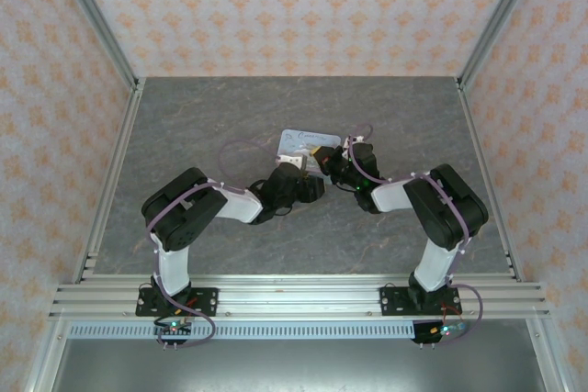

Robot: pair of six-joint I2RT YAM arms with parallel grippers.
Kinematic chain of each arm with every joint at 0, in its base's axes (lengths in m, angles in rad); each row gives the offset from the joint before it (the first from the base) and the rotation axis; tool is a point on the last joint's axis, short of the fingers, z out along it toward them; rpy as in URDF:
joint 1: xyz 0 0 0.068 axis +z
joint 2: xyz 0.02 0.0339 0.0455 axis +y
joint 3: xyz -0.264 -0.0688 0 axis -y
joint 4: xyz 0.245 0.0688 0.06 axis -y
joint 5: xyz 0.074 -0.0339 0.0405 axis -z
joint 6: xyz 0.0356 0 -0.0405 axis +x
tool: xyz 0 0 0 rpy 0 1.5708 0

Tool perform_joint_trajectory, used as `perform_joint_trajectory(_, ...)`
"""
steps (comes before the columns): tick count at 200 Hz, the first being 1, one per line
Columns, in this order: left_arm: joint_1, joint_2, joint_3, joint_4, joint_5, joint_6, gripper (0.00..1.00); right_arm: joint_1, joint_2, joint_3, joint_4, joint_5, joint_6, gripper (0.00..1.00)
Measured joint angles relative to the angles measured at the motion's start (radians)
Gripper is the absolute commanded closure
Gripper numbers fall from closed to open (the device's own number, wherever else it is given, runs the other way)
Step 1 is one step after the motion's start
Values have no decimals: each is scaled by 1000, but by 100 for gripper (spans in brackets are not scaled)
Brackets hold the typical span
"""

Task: Unlock a padlock with a key

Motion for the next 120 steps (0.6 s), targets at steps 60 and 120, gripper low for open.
perform_joint_trajectory(60, 13, 23, -12, 95, 38, -119, 43, 0, 6, 0, 17, 1, 3, 100)
perform_joint_trajectory(120, 17, 54, -77, 290, 25, -255, 44, 0, 15, 0, 33, 1, 7, 100)
